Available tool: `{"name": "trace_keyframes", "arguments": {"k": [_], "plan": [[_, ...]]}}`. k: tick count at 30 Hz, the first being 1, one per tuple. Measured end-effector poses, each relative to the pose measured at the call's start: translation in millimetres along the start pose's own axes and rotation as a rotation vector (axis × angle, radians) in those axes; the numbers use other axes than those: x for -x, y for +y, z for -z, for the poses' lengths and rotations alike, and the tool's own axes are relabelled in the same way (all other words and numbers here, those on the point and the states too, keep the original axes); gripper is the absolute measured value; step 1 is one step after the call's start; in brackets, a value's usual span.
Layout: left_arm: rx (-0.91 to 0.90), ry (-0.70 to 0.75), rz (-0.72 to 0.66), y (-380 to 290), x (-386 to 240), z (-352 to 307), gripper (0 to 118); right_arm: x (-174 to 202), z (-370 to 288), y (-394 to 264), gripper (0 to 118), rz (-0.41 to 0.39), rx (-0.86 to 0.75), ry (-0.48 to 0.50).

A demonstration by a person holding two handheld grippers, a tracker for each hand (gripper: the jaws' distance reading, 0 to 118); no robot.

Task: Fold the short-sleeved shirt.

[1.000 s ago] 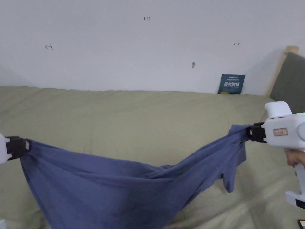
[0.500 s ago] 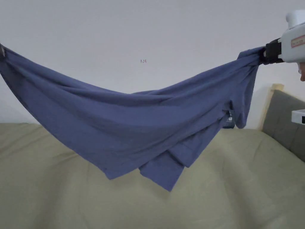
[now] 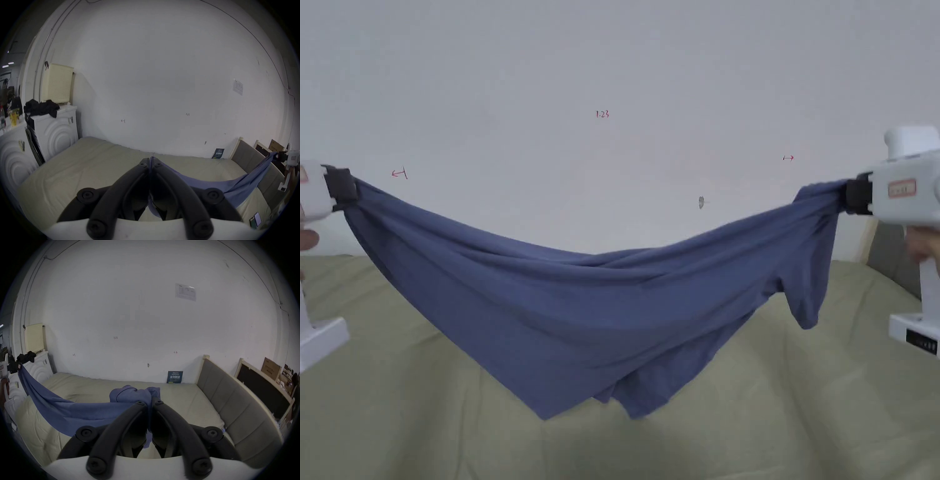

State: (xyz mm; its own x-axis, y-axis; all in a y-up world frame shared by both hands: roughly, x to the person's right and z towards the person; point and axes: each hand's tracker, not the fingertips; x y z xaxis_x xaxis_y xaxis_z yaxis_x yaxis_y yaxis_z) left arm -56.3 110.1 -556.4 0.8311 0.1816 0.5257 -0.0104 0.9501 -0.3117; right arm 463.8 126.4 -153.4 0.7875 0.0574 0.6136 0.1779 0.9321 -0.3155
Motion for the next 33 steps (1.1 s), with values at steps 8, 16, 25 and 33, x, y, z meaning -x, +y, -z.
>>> {"name": "trace_keyframes", "arguments": {"k": [8, 16, 25, 33], "plan": [[0.05, -0.055, -0.06, -73.0, -3.3, -85.1, 0, -22.5, -42.2, -76.8, 6, 0.051, 0.066, 0.026], [0.299, -0.101, 0.036, -197.1, 17.5, -215.7, 0, -22.3, -155.6, -224.8, 6, 0.082, 0.229, 0.081], [0.618, 0.064, 0.09, -359.8, 50.4, -266.8, 0, -21.0, -185.8, -433.1, 8, 0.145, 0.505, -0.079], [0.424, 0.006, -0.017, -322.7, 47.0, -329.1, 118, -20.2, -236.1, -414.8, 112, 0.18, 0.349, -0.023]]}}
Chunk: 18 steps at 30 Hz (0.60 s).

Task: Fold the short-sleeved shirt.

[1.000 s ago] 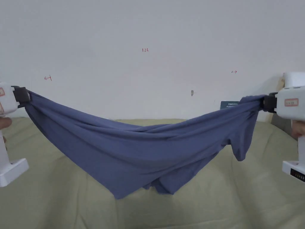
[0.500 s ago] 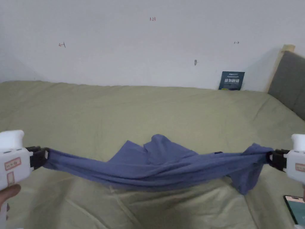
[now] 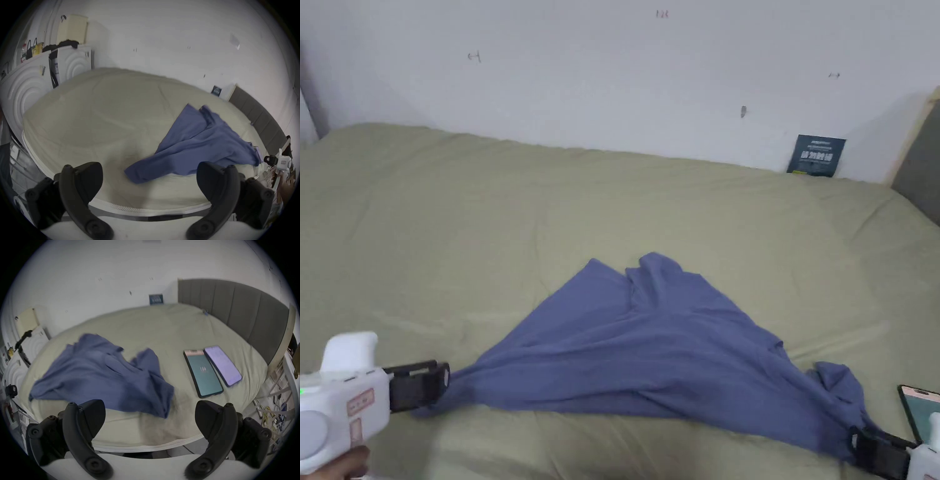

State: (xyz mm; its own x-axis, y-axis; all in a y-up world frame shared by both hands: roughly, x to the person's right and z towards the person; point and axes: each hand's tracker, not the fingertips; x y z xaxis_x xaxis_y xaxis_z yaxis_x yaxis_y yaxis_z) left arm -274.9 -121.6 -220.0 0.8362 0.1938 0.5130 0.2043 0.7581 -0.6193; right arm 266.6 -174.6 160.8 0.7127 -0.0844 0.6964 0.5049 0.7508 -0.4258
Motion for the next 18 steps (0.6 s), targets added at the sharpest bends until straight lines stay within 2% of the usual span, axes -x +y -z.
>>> {"name": "trace_keyframes", "arguments": {"k": [4, 5, 6, 7, 8, 9, 10, 11, 12, 13, 16, 17, 18], "plan": [[-0.107, 0.067, 0.105, -19.3, -2.5, -53.5, 118, 46.6, -65.1, 1.5, 111, -0.07, -0.118, 0.122], [-0.119, 0.12, 0.121, -27.1, -1.9, -61.7, 117, 58.6, -77.6, 0.2, 109, -0.096, -0.135, 0.143], [-0.123, 0.13, 0.128, -33.4, -0.3, -66.4, 114, 72.5, -88.2, -3.2, 101, -0.11, -0.151, 0.162], [-0.111, 0.136, 0.146, -40.5, 1.4, -68.7, 100, 84.2, -95.7, -5.3, 70, -0.129, -0.159, 0.178], [-0.102, 0.13, 0.16, -47.8, 8.1, -68.6, 72, 95.2, -99.9, -6.6, 31, -0.147, -0.155, 0.181], [-0.067, 0.154, 0.192, -52.1, 10.7, -62.2, 24, 104.0, -100.0, -7.2, 2, -0.153, -0.142, 0.169], [-0.024, 0.194, 0.23, -57.3, 13.3, -53.0, 0, 114.4, -102.3, -8.0, 2, -0.153, -0.144, 0.18], [-0.043, 0.185, 0.241, -62.1, 18.2, -46.1, 0, 120.6, -101.3, -6.6, 1, -0.132, -0.128, 0.264], [-0.013, 0.144, 0.222, -62.3, 24.6, -41.3, 0, 126.4, -100.2, -5.5, 1, -0.112, -0.116, 0.298], [0.012, 0.116, 0.187, -61.7, 30.4, -33.5, 0, 134.2, -98.7, -3.9, 1, -0.119, -0.114, 0.281], [0.025, 0.085, 0.201, -57.9, 42.2, -3.8, 0, 150.3, -91.1, 1.7, 2, -0.15, -0.102, 0.283], [0.028, 0.064, 0.212, -55.4, 46.1, 8.9, 14, 154.7, -88.5, 4.5, 1, -0.152, -0.095, 0.288], [0.031, 0.046, 0.214, -53.3, 49.4, 19.5, 54, 156.5, -85.5, 5.8, 2, -0.155, -0.091, 0.291]]}}
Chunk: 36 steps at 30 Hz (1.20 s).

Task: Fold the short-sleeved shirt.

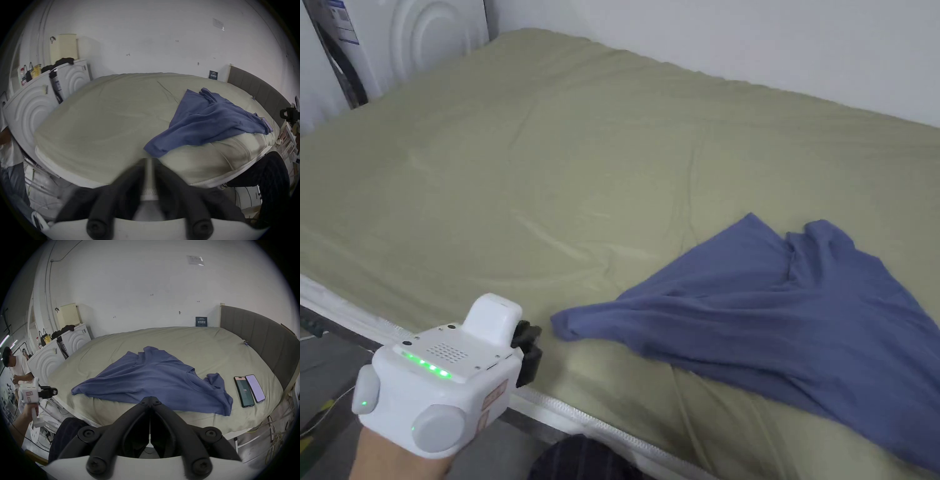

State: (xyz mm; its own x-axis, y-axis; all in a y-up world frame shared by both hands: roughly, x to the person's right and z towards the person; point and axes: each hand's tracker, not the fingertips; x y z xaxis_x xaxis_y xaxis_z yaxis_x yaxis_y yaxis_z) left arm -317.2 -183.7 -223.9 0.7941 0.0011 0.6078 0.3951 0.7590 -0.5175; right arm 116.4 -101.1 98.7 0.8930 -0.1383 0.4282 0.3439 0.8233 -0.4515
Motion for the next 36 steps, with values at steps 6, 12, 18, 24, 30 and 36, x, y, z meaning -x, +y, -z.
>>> {"name": "trace_keyframes", "arguments": {"k": [6, 12, 18, 24, 30, 36], "plan": [[0.047, 0.001, 0.075, 26.3, 8.6, 71.7, 102, 6.2, 19.6, 13.5, 1, -0.009, 0.032, -0.017], [0.144, -0.159, 0.163, 31.6, -2.5, 116.6, 45, -0.7, 42.3, 26.6, 2, -0.012, 0.076, -0.044], [0.192, -0.169, 0.113, 38.0, -17.9, 115.2, 5, -9.8, 87.9, 56.9, 2, -0.077, 0.115, -0.036], [0.13, -0.163, 0.057, 53.2, -14.1, 89.0, 4, -26.3, 209.8, 111.7, 2, -0.301, 0.205, -0.029], [0.098, -0.166, 0.038, 76.3, -25.5, 66.0, 4, -56.5, 370.1, 158.3, 118, -0.36, 0.321, -0.021], [0.097, -0.14, 0.016, 87.7, -36.7, 63.8, 4, -81.4, 456.2, 169.4, 118, -0.309, 0.386, -0.076]]}}
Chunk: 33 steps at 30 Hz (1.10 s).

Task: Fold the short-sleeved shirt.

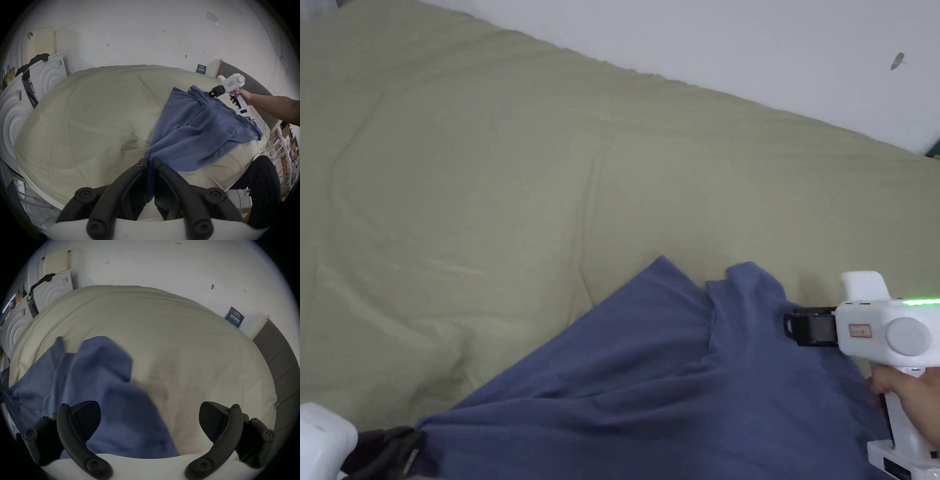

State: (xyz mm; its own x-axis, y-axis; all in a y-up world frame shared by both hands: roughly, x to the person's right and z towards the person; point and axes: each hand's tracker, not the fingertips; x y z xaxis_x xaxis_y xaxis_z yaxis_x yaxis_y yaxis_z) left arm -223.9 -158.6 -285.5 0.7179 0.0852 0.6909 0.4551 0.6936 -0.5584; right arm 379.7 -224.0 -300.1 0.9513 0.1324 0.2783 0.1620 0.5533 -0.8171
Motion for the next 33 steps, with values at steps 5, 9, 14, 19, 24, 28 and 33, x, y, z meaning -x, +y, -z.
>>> {"name": "trace_keyframes", "arguments": {"k": [5, 9, 14, 19, 24, 28, 33], "plan": [[0.017, 0.015, -0.004, 7.0, -3.3, 2.9, 4, 3.5, 1.2, -22.0, 89, 0.064, -0.014, 0.085], [0.022, 0.018, 0.01, 13.2, -5.8, 5.8, 4, -9.3, -17.1, -30.0, 42, 0.098, -0.045, 0.152], [0.007, 0.033, 0.014, 16.7, -6.5, 3.7, 4, -18.1, -54.6, -36.7, 2, 0.133, -0.086, 0.153], [-0.019, 0.01, -0.014, 37.4, -2.7, -5.8, 4, -23.3, -142.5, -39.3, 2, 0.162, -0.197, 0.196], [-0.157, -0.147, -0.135, 101.3, -0.8, -35.7, 4, -32.0, -270.9, -20.7, 2, 0.133, -0.318, 0.193], [-0.244, -0.124, -0.044, 174.1, -12.3, -60.1, 4, -64.0, -368.4, 12.1, 2, 0.198, -0.475, 0.209], [-0.329, -0.088, 0.017, 277.2, -33.5, -87.5, 4, -101.9, -468.0, 65.3, 2, 0.194, -0.637, 0.098]]}}
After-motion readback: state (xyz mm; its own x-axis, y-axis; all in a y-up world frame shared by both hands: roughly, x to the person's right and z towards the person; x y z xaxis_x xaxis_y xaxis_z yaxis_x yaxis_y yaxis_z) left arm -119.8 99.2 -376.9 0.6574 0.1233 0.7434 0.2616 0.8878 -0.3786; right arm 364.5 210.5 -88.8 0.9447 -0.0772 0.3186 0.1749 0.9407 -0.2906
